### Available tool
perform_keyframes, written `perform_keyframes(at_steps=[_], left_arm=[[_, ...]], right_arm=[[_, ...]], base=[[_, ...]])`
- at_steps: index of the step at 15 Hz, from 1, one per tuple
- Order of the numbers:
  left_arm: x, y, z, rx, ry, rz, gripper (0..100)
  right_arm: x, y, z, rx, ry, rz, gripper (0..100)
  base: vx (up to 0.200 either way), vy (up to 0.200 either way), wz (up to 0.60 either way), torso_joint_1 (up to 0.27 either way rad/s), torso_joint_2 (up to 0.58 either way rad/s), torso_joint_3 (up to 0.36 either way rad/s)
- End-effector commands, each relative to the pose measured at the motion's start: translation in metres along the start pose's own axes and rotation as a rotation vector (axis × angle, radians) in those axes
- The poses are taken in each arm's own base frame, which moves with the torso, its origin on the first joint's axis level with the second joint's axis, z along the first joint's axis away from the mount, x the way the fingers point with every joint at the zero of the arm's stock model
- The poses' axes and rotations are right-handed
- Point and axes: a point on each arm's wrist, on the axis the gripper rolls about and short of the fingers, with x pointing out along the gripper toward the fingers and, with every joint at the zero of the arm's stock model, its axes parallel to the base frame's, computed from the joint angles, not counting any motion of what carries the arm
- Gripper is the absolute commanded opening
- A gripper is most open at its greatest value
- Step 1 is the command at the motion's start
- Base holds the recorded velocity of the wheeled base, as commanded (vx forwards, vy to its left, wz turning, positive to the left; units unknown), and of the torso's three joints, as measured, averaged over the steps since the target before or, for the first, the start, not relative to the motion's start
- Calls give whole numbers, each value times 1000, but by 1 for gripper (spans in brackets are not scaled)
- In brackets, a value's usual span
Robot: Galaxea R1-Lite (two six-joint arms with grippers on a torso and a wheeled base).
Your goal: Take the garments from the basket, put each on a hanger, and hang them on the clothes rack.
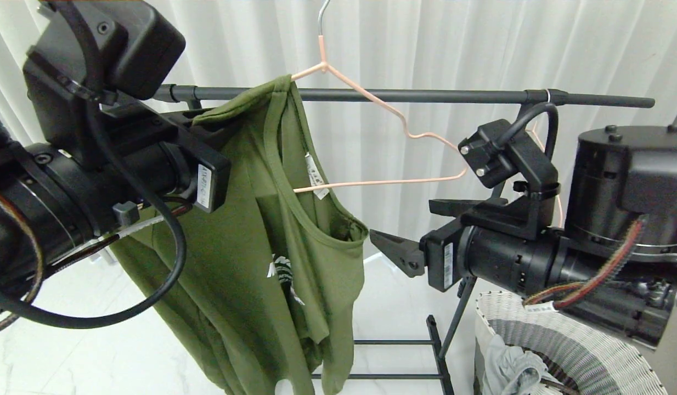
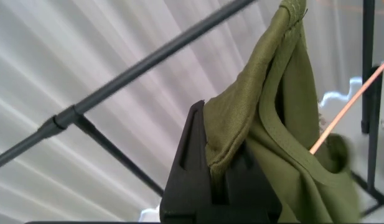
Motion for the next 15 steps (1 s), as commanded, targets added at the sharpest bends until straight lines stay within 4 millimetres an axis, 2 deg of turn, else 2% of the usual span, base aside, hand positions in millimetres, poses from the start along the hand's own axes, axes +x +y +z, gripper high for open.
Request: perform_keyframes(at_steps=[1,4,9,12,15], left_arm=[[-1,-1,3,-4,-16,-6,0],[-3,-3,12,-13,-60,-16,0],[-4,-2,22,-25,-97,-17,0],[-5,-1,22,-23,-97,-16,0],[-2,5,16,-8,-66,21,0]], right_arm=[[24,5,-12,-7,32,-8,100],[37,7,-15,-8,33,-25,100],[53,1,-35,13,85,-156,100],[52,-11,-41,7,100,-246,100],[41,-38,-39,8,97,-345,100]], base=[[0,0,0,0,0,0],[0,0,0,0,0,0],[0,0,0,0,0,0],[0,0,0,0,0,0],[0,0,0,0,0,0]])
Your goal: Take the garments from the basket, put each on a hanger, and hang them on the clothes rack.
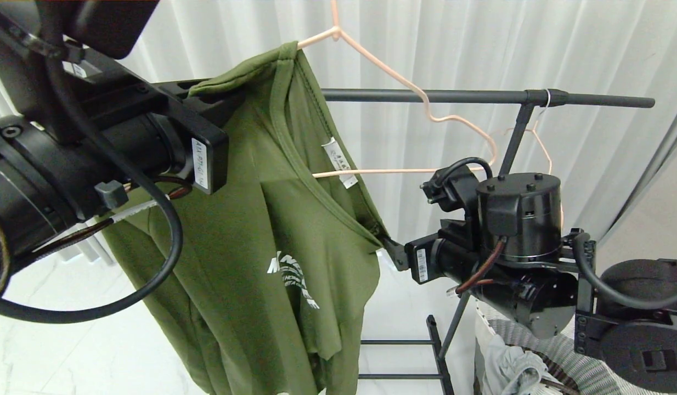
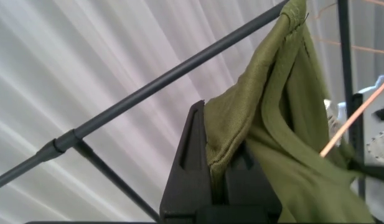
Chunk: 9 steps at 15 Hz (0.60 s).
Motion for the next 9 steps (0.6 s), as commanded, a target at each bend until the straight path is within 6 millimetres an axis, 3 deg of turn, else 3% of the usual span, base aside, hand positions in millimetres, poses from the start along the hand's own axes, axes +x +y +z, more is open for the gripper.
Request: perform_keyframes(at_steps=[1,5,9], left_arm=[[3,8,-11,29,44,41,0],[1,6,-29,94,110,40,0],[-5,-3,-46,110,163,5,0]], right_arm=[[-7,-24,5,13,-14,-59,100],[-20,-60,18,44,-59,-154,100],[-37,-68,30,52,-109,-157,100]], base=[[0,0,0,0,0,0],[0,0,0,0,0,0],[0,0,0,0,0,0]])
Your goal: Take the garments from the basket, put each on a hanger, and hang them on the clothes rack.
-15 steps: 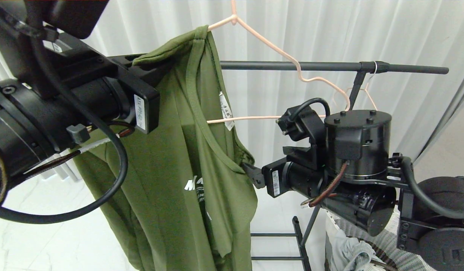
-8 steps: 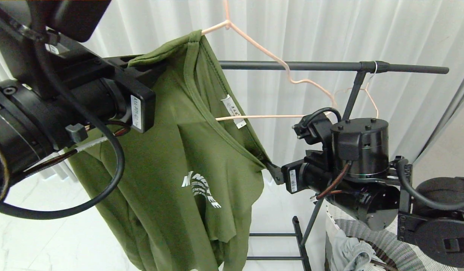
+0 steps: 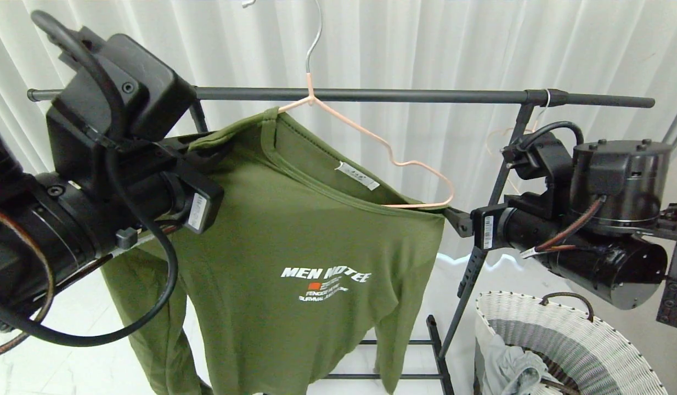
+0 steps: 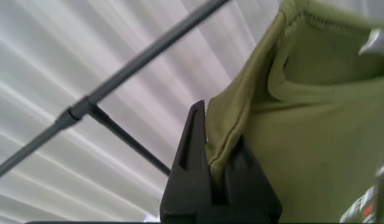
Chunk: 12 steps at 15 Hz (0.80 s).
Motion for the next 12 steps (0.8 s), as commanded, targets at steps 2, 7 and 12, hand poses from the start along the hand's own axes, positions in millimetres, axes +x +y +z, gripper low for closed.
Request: perform_keyframes(at_steps=[2,7,12], left_arm=[[0,0,-11,30,43,6,0],[1,4,-22,46,86,30,0],[0,6,-24,46,96,42,0]], right_arm=[[-12,-5,11,13,-41,1,100],[-11,-13,13,10,-48,-25,100],[-8,-21,11,-7,-41,-53,100]], base=[[0,0,0,0,0,0],[0,0,0,0,0,0],[0,0,0,0,0,0]])
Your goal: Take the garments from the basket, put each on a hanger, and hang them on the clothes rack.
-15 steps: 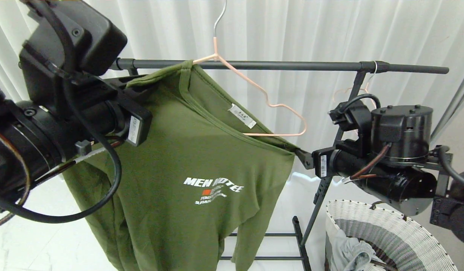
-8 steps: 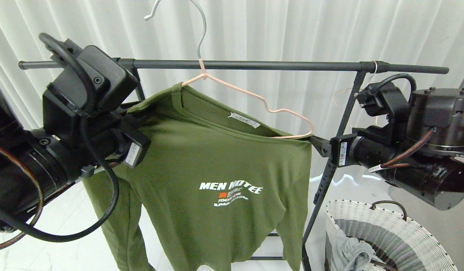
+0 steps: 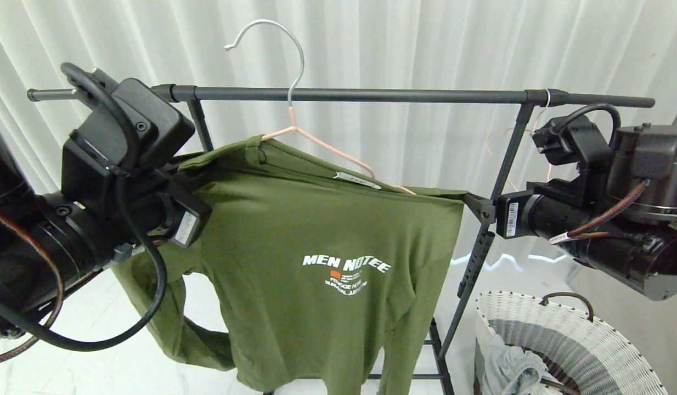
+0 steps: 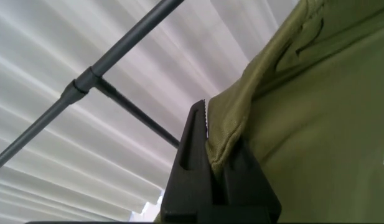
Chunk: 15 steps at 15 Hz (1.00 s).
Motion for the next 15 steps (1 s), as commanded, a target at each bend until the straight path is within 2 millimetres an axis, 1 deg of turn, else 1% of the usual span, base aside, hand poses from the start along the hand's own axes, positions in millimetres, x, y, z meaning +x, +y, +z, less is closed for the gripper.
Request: perform_keyframes(at_steps=[1,3,5,6,7,8,9,11,13,15], left_arm=[[0,0,-1,0,4,3,0],[0,-3,-5,5,18,-8,0],[2,-4,-6,5,37,4,0],[3,-5,-6,-5,45,11,0],[2,-6,-6,-33,47,10,0],[1,-9,-4,-65,39,-4,0],[-1,-11,-3,-89,30,-15,0],[-5,-18,4,-114,-3,-51,0],[-7,-22,10,-134,-47,-67,0],[-8,-26,12,-146,-81,-80,0]], right_arm=[[0,-1,1,3,-5,-4,100],[-7,1,6,0,-23,35,100],[-24,9,11,-4,-44,121,100],[-31,13,11,-9,-38,156,100],[-50,23,11,-28,-20,274,100],[-61,26,11,-43,-4,367,100],[-66,26,11,-67,9,419,100],[-64,27,10,-136,4,437,100],[-60,31,11,-164,2,441,100],[-53,37,14,-196,-7,468,100]], base=[[0,0,0,0,0,0],[0,0,0,0,0,0],[0,0,0,0,0,0],[0,0,0,0,0,0],[0,0,0,0,0,0],[0,0,0,0,0,0],[0,0,0,0,0,0],[0,0,0,0,0,0],[0,0,0,0,0,0],[0,0,0,0,0,0]])
